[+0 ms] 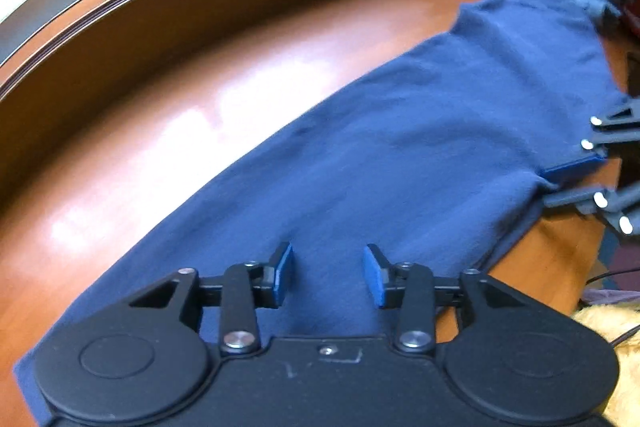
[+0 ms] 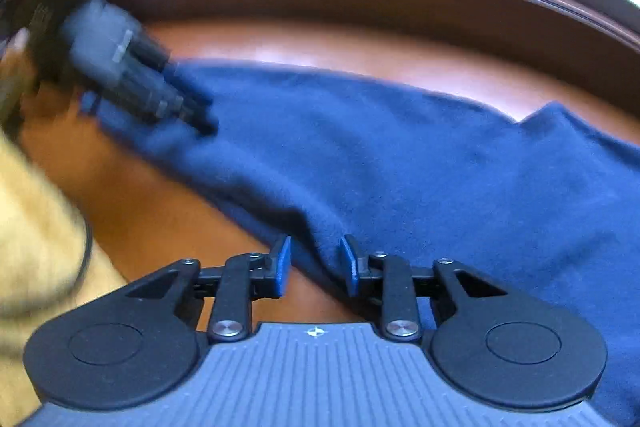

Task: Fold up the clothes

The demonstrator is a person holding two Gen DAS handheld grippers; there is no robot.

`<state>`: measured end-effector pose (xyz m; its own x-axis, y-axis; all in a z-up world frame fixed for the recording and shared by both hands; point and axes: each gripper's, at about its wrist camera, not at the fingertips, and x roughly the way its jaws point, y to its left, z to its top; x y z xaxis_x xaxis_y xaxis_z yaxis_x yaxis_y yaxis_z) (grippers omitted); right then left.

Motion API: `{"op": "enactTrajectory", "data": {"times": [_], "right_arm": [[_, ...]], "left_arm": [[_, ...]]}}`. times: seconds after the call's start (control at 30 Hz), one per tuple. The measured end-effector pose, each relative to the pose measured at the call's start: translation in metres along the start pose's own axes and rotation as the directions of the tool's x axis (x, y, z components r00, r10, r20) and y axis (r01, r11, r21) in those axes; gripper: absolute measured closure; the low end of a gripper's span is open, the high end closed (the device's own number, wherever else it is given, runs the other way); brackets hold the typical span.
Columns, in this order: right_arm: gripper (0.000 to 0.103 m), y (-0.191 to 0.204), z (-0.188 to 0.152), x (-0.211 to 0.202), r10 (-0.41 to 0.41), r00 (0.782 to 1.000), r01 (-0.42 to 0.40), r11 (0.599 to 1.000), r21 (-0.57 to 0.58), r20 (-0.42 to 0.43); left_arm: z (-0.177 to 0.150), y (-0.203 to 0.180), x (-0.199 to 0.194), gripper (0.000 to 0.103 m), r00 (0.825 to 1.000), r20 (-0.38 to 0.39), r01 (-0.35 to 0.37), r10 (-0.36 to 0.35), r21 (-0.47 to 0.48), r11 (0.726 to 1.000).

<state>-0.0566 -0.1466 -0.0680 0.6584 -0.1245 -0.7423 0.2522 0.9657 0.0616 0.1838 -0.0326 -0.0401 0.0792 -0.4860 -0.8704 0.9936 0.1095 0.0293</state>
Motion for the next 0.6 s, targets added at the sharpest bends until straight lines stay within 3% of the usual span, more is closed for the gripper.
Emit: {"op": "enactTrajectory", "data": {"times": [0.1,0.2,0.3,0.37,0.43,0.47,0.53,0.6], "right_arm": [[0.074,0.004,0.005,0.000,0.022,1.000,-0.022,1.000,-0.006,-0.012],[0.073,0.003,0.013,0.002,0.035,0.997,-0.036,0.999,0.023,0.064],[0.070,0.015,0.017,0.029,0.062,0.998,-0.062,0.998,-0.033,0.001],[0.073,0.023,0.018,0.033,0.053,0.998,-0.051,0.997,-0.061,0.026],[0.074,0.012,0.020,0.017,0.025,0.997,-0.027,0.999,0.020,0.074],[0.073,0.006,0.021,0.009,0.004,0.995,-0.010,0.998,0.061,0.096],[0.063,-0.023,0.011,-0.014,-0.134,0.983,0.115,0.983,0.146,0.128],[0.057,-0.058,-0.002,-0.035,-0.292,0.949,0.258,0.937,0.234,0.121]], "left_arm": [[-0.010,0.014,-0.006,0.048,0.999,-0.014,-0.044,0.043,-0.049,0.998],[-0.018,0.028,-0.010,0.042,0.996,-0.030,-0.083,0.080,-0.091,0.992],[-0.024,0.040,-0.014,0.036,0.993,-0.047,-0.114,0.109,-0.121,0.986],[-0.026,0.047,-0.016,0.035,0.990,-0.054,-0.133,0.127,-0.136,0.982],[-0.025,0.048,-0.020,0.038,0.989,-0.046,-0.147,0.142,-0.133,0.980],[-0.023,0.046,-0.023,0.042,0.989,-0.032,-0.149,0.146,-0.124,0.981],[-0.016,0.037,-0.028,0.042,0.992,0.022,-0.125,0.128,-0.098,0.987],[-0.004,0.024,-0.030,0.042,0.994,0.076,-0.069,0.076,-0.091,0.993]]}}
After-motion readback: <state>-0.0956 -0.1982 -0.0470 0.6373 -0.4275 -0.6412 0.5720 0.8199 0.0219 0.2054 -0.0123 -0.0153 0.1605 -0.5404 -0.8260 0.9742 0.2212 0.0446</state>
